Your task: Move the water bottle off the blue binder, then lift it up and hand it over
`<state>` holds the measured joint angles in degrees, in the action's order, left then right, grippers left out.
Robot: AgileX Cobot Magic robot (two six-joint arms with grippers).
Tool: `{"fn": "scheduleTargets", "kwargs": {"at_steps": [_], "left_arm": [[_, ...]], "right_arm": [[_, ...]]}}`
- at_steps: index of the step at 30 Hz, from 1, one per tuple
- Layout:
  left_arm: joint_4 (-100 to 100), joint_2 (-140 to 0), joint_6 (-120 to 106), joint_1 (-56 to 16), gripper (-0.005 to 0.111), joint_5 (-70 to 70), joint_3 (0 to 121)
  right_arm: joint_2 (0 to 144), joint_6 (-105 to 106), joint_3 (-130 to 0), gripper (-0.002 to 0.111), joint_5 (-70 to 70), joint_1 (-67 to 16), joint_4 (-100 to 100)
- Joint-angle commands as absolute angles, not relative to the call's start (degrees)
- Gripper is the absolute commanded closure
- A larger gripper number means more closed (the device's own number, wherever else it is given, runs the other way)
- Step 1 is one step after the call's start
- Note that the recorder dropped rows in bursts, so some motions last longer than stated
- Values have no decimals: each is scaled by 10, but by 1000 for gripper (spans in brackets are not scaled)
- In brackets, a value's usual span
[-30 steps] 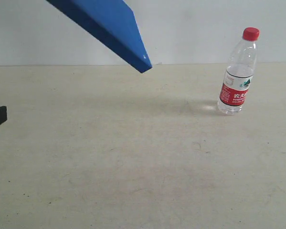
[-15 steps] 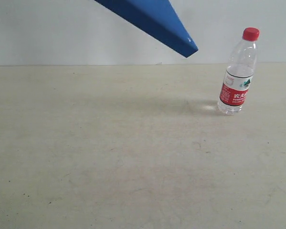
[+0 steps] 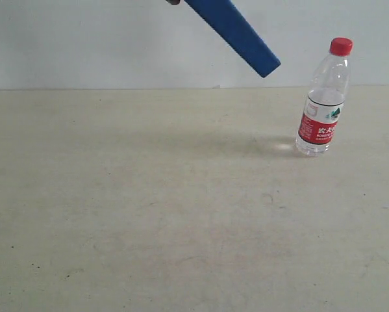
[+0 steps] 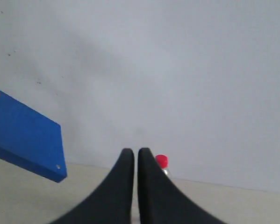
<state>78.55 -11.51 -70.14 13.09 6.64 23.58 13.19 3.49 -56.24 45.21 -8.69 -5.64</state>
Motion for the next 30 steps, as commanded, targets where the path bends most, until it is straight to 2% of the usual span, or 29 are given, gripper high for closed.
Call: {"fn": "scheduleTargets", "kwargs": {"at_steps": [1, 3, 5, 8, 11, 12, 13, 20, 24, 27, 30], "left_arm": [[874, -126, -703, 48, 102, 80, 140], [874, -128, -724, 12, 102, 99, 88], [873, -128, -724, 6, 102, 112, 56], [873, -128, -724, 7, 102, 129, 0], [898, -129, -723, 7, 102, 119, 0], [897, -129, -723, 7, 102, 111, 0], [896, -129, -723, 7, 102, 105, 0], [896, -129, -720, 7, 102, 104, 0], [896, -129, -720, 7, 102, 106, 0], [896, -129, -720, 7, 102, 106, 0], [896, -129, -720, 7, 102, 106, 0]], "right_arm": [[64, -40, -342, 108, 231, -86, -69], [76, -84, -223, 108, 108, -86, -69], [99, -141, -129, 108, 40, -86, -69], [123, -215, -43, 108, 33, -86, -69], [128, -214, 0, 108, 56, -86, -69], [128, -210, 0, 108, 126, -86, -66], [128, -219, 0, 108, 138, -86, -63], [128, -212, 0, 108, 153, -86, -79], [128, -287, 0, 108, 210, -86, -178], [128, -299, 0, 108, 208, -86, -190], [126, -275, 0, 108, 149, -86, -190]]}}
